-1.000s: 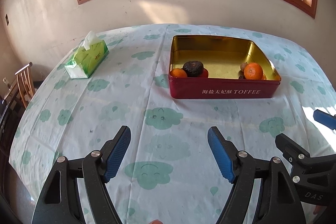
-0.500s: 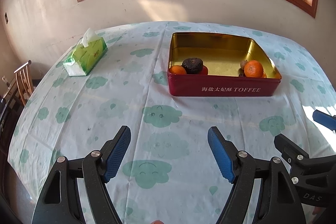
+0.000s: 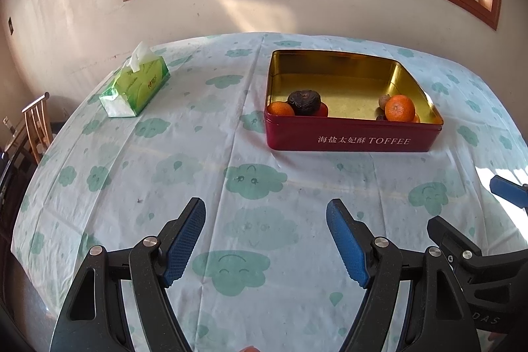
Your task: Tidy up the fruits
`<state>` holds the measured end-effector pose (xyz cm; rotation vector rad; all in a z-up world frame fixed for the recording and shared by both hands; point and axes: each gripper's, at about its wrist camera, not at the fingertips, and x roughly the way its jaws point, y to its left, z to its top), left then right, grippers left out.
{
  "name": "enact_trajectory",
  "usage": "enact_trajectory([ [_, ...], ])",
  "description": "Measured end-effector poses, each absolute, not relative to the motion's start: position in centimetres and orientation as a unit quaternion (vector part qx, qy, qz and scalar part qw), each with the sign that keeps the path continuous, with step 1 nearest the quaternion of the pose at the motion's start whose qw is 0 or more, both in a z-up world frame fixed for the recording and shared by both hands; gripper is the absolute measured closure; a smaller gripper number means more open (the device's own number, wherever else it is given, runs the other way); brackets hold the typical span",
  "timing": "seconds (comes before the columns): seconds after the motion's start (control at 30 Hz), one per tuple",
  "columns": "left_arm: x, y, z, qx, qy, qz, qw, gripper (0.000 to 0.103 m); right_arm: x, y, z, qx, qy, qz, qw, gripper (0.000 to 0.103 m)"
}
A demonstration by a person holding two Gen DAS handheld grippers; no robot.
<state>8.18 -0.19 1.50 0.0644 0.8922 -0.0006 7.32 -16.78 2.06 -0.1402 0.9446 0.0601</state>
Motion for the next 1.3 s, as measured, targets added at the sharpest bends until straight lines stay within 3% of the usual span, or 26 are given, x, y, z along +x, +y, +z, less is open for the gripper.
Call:
enact_trajectory([
  [1.3,8.34,-0.40,1.14,0.029,0.435,-0.006,0.900,0.027,7.38,-16.81,1.62,-0.067,0.460,0.027,0.885,0.002],
])
